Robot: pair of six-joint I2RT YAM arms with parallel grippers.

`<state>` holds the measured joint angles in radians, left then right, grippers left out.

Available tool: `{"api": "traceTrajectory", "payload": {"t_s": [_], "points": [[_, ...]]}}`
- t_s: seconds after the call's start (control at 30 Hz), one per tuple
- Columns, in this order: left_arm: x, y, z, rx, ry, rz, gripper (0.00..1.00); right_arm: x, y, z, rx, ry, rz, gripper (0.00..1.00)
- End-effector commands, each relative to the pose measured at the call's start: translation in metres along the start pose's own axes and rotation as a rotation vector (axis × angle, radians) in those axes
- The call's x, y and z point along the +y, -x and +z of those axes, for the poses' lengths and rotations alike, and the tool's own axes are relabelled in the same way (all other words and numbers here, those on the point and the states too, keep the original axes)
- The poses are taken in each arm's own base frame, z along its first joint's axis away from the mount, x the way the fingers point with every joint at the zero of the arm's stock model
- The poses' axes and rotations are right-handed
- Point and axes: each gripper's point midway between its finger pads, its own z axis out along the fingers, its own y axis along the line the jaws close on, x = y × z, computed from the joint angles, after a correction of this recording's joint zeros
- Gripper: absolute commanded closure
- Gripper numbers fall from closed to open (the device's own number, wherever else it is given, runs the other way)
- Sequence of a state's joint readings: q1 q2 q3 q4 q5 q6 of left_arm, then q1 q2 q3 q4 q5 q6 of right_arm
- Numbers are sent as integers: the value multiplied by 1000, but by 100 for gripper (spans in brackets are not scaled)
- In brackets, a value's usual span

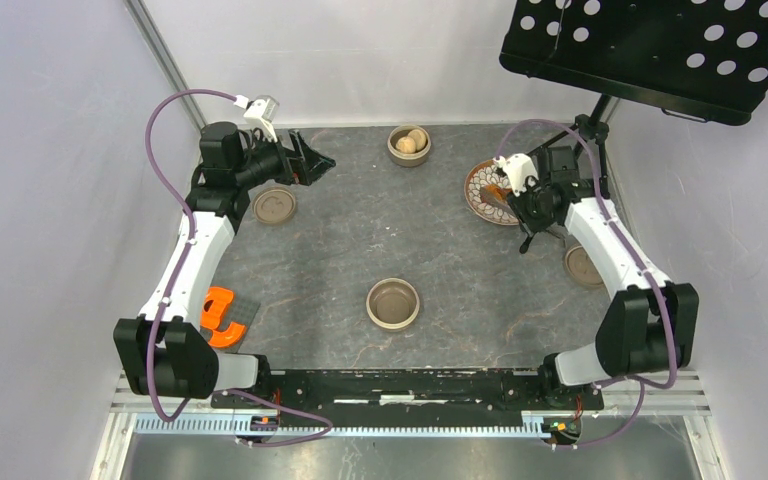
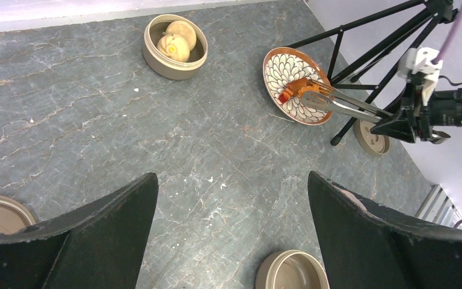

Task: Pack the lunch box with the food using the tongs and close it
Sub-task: Pick up the fake food from the plate, then place the fake food in the packing box.

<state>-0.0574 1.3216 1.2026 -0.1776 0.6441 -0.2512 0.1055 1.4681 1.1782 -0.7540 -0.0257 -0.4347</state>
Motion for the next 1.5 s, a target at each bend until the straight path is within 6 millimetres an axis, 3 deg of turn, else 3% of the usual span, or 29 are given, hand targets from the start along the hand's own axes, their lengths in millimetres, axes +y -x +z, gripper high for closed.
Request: {"api": "traceTrajectory", "payload": {"t_s": [0.0, 0.13, 0.33, 0.6, 0.8, 1.03, 1.47], "points": [[-8, 11, -2, -33, -35, 46, 0, 16, 49, -35, -246, 100, -81, 87], [-8, 10, -3, -32, -35, 49, 0, 48, 63, -49, -345, 216, -190, 90], [-8, 8, -6, -23, -29, 59, 0, 118, 65, -68, -430, 402, -459, 92], [-9, 0, -11, -9, -21, 64, 0, 184, 41, -71, -439, 577, -715, 95], [-10, -5, -15, 1, -17, 64, 0, 215, 13, -69, -401, 670, -879, 97], [-11, -6, -18, 2, -9, 68, 0, 233, -7, -58, -342, 700, -980, 97], [-9, -5, -17, 1, -1, 69, 0, 218, 13, -21, -299, 473, -958, 97]]}}
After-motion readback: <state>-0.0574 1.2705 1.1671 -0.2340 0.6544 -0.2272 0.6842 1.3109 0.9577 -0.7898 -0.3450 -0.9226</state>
